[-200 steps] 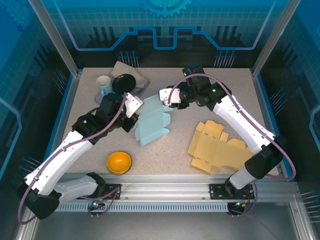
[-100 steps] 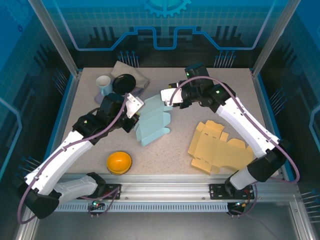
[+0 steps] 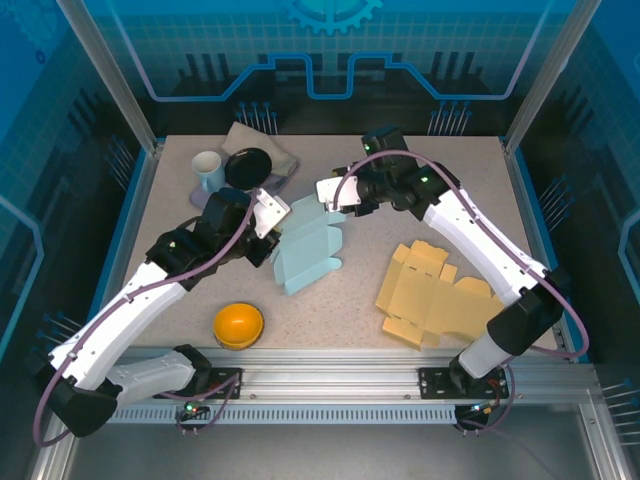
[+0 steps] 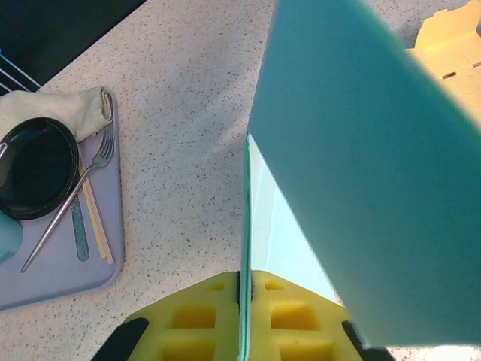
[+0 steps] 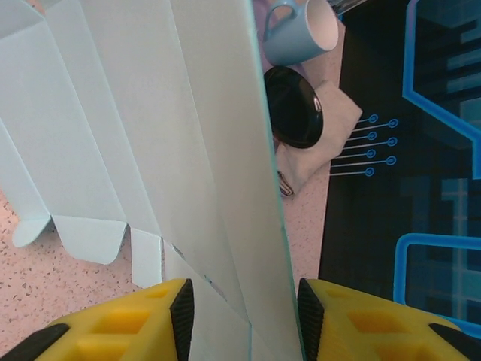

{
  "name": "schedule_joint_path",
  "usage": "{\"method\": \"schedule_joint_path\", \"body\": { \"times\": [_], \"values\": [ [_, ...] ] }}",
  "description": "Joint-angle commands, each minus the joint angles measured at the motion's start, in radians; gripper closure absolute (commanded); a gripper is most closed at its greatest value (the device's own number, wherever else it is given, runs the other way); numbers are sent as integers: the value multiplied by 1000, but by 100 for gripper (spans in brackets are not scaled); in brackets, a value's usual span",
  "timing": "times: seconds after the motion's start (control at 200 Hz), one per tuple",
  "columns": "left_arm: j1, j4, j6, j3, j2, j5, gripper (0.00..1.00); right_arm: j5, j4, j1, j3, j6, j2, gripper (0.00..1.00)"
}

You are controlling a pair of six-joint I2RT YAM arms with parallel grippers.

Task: Fold the paper box

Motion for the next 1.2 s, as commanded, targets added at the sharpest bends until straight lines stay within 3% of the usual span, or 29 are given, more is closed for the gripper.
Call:
{"method": "schedule_joint_path", "body": {
  "times": [0.0, 0.2, 0.3, 0.33, 0.44, 0.625, 0.805, 1.0, 1.19],
  "values": [
    [-9, 6, 25, -14, -21, 1, 100, 13, -46, 5, 47, -18, 10, 62],
    [-11, 13, 27, -14, -9, -28, 100, 11, -58, 6, 38, -22, -8, 82],
    [-11, 32, 5, -16, -7, -27, 100, 23, -67, 7, 34, -20, -10, 100],
    [-11, 45, -17, -17, -7, -35, 100, 29, -70, 6, 31, -15, -10, 100],
    [-6, 89, -137, -23, 0, -23, 83, 86, -61, 2, 9, 34, -10, 100],
    [18, 205, -244, -76, -85, 138, 65, 143, -68, -37, -54, 59, -13, 100],
    [20, 257, -141, -110, -163, 95, 63, 50, -67, -61, -76, 56, -61, 100],
    [20, 240, -32, -14, -75, 24, 64, 17, -98, -62, -52, 49, -65, 100],
    [20, 209, 24, 66, 27, 58, 64, -31, -96, -62, -58, 59, -93, 100]
  ]
}}
